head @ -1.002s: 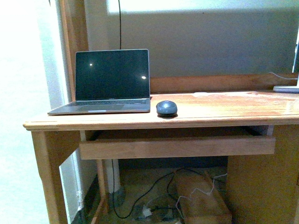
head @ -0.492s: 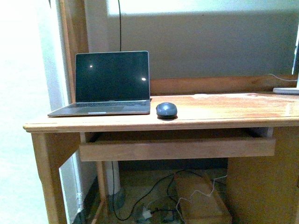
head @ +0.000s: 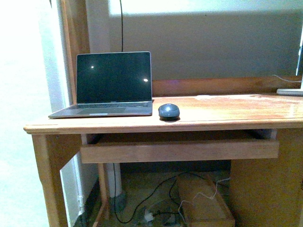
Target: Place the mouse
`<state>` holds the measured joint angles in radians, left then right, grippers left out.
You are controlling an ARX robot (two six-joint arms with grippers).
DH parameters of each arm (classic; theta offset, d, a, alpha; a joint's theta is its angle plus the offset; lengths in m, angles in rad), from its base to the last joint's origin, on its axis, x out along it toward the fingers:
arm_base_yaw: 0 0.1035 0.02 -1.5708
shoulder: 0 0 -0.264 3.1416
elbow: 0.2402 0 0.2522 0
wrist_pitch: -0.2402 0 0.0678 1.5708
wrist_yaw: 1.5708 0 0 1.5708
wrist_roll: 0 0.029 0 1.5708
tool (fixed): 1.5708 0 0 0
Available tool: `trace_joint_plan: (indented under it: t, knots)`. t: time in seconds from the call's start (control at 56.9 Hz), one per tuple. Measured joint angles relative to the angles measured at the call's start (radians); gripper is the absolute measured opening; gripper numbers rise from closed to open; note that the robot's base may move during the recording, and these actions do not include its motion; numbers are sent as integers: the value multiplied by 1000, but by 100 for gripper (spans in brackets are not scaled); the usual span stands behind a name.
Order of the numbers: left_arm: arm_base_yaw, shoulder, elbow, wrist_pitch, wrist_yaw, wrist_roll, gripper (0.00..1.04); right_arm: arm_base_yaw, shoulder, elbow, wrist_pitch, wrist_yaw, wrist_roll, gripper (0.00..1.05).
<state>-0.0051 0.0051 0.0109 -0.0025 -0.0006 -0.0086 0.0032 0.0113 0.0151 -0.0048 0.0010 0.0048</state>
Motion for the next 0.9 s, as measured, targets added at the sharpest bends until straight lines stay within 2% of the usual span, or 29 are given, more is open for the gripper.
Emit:
trace_joint_plan:
  t: [0.334,0.422,0.897]
  knots:
    - [0,0,0,0,0,0,97,0,-5,0,2,0,0,3]
    - [0,0,0,0,0,0,97,0,-5,0,2,0,-2,20]
    - [0,0,0,0,0,0,97,0,-6,0,2,0,-2,96]
